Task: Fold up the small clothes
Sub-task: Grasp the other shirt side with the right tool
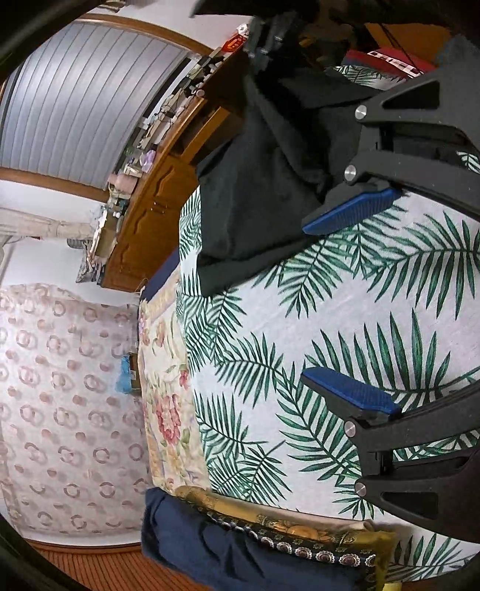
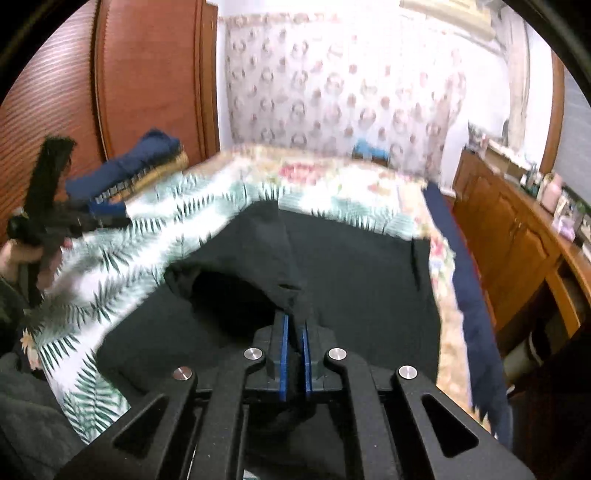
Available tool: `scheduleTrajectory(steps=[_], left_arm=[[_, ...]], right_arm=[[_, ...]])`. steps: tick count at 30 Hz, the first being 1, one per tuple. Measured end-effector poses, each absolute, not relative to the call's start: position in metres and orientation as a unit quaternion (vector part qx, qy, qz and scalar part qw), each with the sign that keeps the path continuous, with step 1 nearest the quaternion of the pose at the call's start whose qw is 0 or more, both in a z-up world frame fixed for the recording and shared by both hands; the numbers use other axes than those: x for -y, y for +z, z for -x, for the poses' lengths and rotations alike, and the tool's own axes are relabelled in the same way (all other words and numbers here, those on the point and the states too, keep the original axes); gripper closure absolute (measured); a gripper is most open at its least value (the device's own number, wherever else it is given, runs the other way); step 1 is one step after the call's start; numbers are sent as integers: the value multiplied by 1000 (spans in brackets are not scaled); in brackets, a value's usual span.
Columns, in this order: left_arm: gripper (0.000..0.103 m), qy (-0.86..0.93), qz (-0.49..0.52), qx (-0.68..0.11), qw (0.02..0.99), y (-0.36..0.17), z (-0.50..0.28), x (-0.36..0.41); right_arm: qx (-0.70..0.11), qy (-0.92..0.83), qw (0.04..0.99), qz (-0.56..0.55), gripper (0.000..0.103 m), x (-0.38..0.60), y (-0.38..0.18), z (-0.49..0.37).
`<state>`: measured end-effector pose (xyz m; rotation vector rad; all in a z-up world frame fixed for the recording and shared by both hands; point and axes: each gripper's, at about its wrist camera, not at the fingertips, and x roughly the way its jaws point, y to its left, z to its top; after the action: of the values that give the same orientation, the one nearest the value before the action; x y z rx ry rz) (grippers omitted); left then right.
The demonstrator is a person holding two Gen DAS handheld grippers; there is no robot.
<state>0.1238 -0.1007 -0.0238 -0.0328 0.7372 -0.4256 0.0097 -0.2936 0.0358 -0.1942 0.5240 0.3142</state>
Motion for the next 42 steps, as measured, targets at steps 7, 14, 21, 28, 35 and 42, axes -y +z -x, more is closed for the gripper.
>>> scheduleTrajectory(steps=[7,14,21,28,35,42], left_arm=[[28,-229,11,-349,909,-15,-113,114],[28,-233,6,-335,913,-6,-104,121],[28,-227,-3,-327,917,-3,-101,125],[28,-226,-4,-325,918,-3,-99,127],[28,-224,-6,-325,919,-5,-97,127],[28,-221,-5,-327,919,-8,-96,125]], right_arm=[[-246,119,956,108,97,316,55,1],[-311,80,944,80,96,335,12,-18],[-319,60,942,82,72,337,13,-21],[-280,82,952,89,49,310,32,-12],[-287,138,942,105,49,287,19,-34],[-312,192,922,123,49,271,9,-62]])
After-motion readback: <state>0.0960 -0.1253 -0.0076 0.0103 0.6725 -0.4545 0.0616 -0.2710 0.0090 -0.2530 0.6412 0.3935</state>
